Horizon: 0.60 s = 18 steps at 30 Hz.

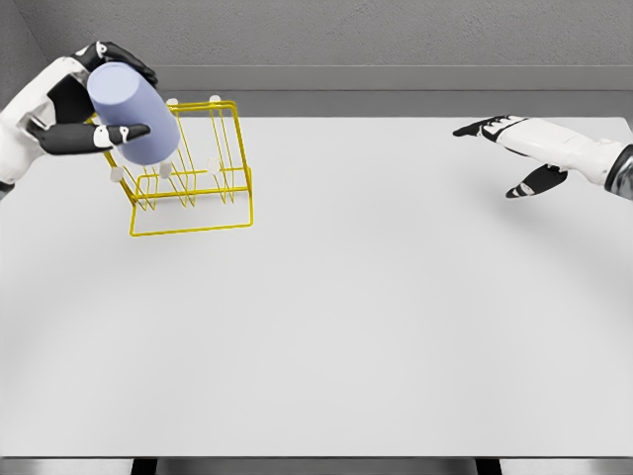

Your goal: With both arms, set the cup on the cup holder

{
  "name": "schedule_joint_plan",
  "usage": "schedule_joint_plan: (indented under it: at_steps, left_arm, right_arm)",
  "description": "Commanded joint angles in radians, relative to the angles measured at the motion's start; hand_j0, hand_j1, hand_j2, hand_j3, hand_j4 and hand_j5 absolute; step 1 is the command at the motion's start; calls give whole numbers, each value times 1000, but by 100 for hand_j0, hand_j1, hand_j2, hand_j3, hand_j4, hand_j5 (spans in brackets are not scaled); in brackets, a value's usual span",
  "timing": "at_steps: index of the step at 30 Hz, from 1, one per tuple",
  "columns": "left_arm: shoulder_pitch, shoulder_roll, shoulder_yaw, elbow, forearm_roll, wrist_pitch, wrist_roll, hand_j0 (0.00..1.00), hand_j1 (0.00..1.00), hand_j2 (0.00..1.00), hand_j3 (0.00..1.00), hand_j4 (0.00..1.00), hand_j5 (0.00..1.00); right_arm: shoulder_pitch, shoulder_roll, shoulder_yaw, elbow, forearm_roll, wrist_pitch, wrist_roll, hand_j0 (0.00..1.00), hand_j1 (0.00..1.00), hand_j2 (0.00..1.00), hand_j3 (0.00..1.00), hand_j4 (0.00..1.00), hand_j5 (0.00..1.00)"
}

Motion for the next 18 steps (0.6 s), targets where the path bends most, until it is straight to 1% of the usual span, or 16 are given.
schedule_joint_plan:
  at_steps: [1, 5, 7, 9, 18]
  left_arm:
    - [-2, -8, -5, 14, 5, 17, 1, 35, 35, 35, 35, 35, 35]
    - [-6, -29, -6, 14, -15, 23, 1, 35, 35, 35, 35, 35, 35]
    - [-5, -40, -6, 26, -18, 25, 1, 35, 35, 35, 35, 35, 35]
    - [-3, -42, -6, 37, -40, 25, -1, 35, 35, 35, 35, 35, 35]
    - [3, -68, -9, 37, -46, 22, -1, 35, 35, 35, 35, 35, 35]
  right_arm:
    - [0, -1, 0, 0, -8, 2, 0, 100, 100, 100, 100, 100, 100]
    - [0, 2, 0, 0, -6, 2, 0, 100, 100, 100, 100, 100, 100]
    - [0, 2, 0, 0, -6, 2, 0, 100, 100, 100, 100, 100, 100]
    - [0, 2, 0, 0, -6, 2, 0, 100, 100, 100, 100, 100, 100]
    - [0, -1, 0, 0, -6, 2, 0, 100, 100, 100, 100, 100, 100]
